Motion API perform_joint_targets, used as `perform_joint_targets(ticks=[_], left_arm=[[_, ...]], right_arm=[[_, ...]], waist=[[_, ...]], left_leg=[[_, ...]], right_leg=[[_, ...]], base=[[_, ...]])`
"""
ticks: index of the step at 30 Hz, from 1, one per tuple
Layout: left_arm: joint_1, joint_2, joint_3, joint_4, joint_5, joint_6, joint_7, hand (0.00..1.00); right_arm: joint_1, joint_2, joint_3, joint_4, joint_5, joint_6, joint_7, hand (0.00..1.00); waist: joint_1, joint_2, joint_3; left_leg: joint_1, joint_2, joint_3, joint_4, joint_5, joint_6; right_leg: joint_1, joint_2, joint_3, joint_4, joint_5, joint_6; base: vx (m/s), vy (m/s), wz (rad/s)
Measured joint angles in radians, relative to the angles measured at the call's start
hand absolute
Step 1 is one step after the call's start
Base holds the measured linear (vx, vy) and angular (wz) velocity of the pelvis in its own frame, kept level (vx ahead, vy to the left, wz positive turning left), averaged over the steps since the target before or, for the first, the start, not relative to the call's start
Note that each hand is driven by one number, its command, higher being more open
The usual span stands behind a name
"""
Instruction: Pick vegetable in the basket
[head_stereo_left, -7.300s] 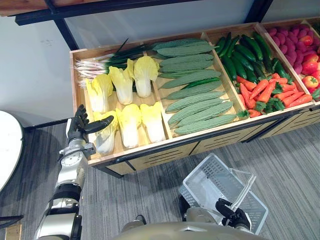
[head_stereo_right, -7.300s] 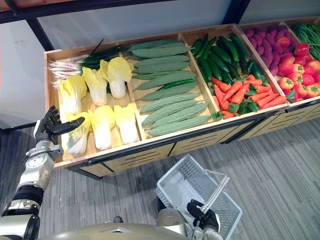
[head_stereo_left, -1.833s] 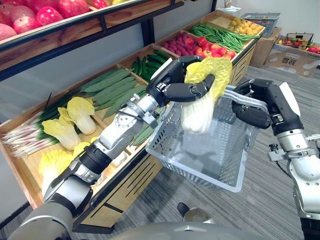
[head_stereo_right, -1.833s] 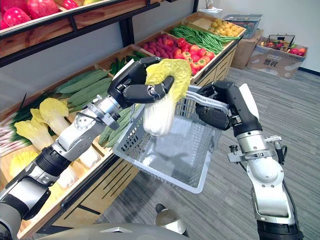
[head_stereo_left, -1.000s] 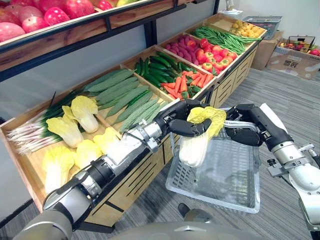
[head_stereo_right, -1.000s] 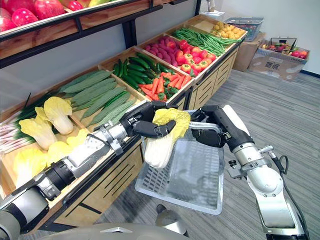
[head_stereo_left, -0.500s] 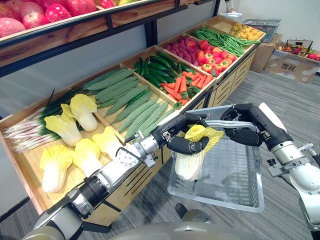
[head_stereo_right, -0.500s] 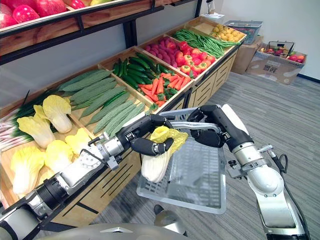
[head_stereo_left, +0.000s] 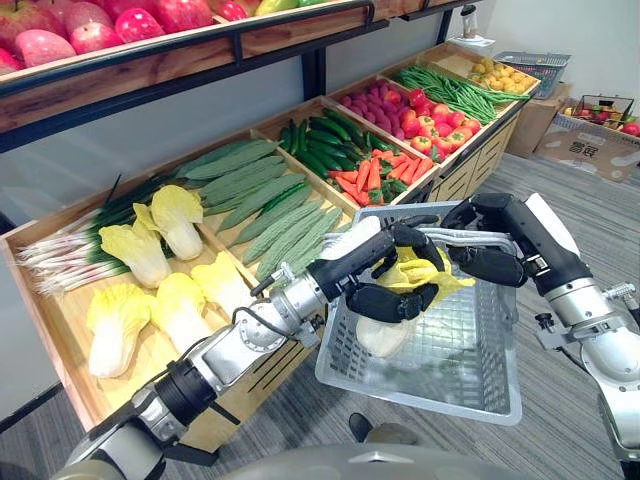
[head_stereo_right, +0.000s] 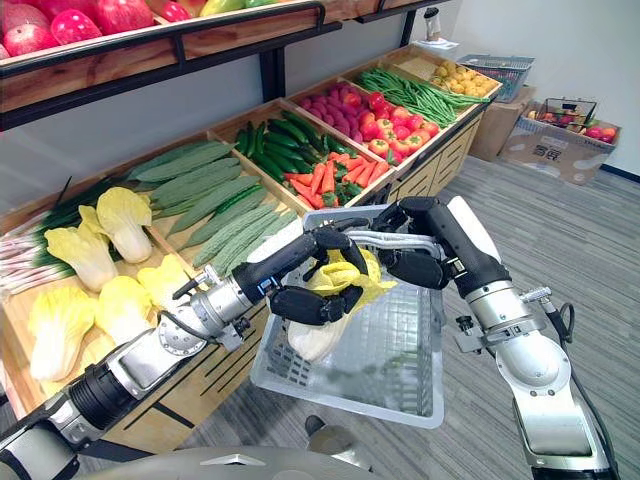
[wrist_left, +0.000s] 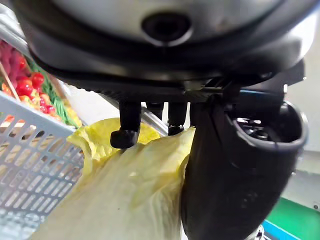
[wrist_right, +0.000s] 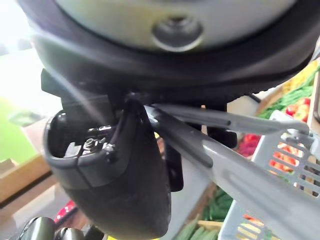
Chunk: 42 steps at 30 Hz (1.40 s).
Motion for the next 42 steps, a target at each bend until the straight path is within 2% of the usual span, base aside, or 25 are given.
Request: perform_joint_targets(ticks=[4, 9, 18, 32, 36, 42], left_arm=[[-0.026, 0.036, -0.039, 0.003, 0.118, -0.020, 0.066, 0.00], [-0.083, 0.132, -0.105, 0.028, 0.237, -0.061, 0.147, 0.00], [-0.082, 0.184, -0.189, 0.105, 0.347, -0.099, 0.194, 0.00], [-0.034, 0.149, -0.206, 0.159, 0.348, -0.123, 0.213, 0.00], [-0.033, 0.112, -0.207, 0.172, 0.348, -0.110, 0.214, 0.00], [-0.033, 0.099, -0.205, 0.140, 0.345, -0.068, 0.214, 0.00]], right_arm=[[0.000, -0.002, 0.006, 0.001, 0.009, 0.000, 0.000, 0.00], [0.000, -0.058, 0.049, 0.018, 0.043, 0.000, 0.000, 0.00], [0.000, -0.134, 0.134, 0.067, 0.046, 0.016, 0.003, 0.00], [0.000, -0.134, 0.163, 0.101, 0.046, 0.016, 0.006, 0.00], [0.000, -0.133, 0.161, 0.113, 0.046, 0.016, -0.001, 0.00], [0.000, -0.114, 0.143, 0.113, 0.047, 0.016, -0.010, 0.00]], waist=[[-0.002, 0.000, 0.000], [-0.003, -0.001, 0.000], [-0.005, -0.003, 0.000], [-0.024, -0.005, 0.001], [-0.024, -0.005, 0.001], [-0.019, -0.007, 0.002]], left_leg=[[-0.001, 0.000, 0.000, 0.001, 0.000, 0.000], [-0.002, 0.001, 0.012, 0.001, -0.001, 0.000], [-0.015, 0.002, 0.025, 0.000, -0.003, -0.002], [-0.026, 0.000, 0.009, 0.000, -0.001, 0.000], [-0.038, 0.000, -0.008, 0.005, 0.000, 0.002], [-0.055, 0.001, -0.030, 0.016, 0.000, 0.002]], right_leg=[[-0.001, 0.000, 0.000, 0.000, 0.000, 0.000], [-0.007, 0.003, 0.008, -0.001, 0.001, -0.001], [-0.028, 0.006, 0.018, -0.002, 0.005, -0.003], [-0.029, 0.001, 0.004, -0.002, 0.005, -0.003], [-0.030, -0.003, -0.013, -0.004, 0.005, -0.004], [-0.032, -0.007, -0.031, -0.004, 0.005, -0.004]], base=[[0.00, 0.000, 0.00], [0.00, 0.000, -0.05], [0.02, 0.012, -0.05], [0.04, 0.023, 0.03], [0.04, 0.012, 0.11], [0.03, 0.009, 0.10]])
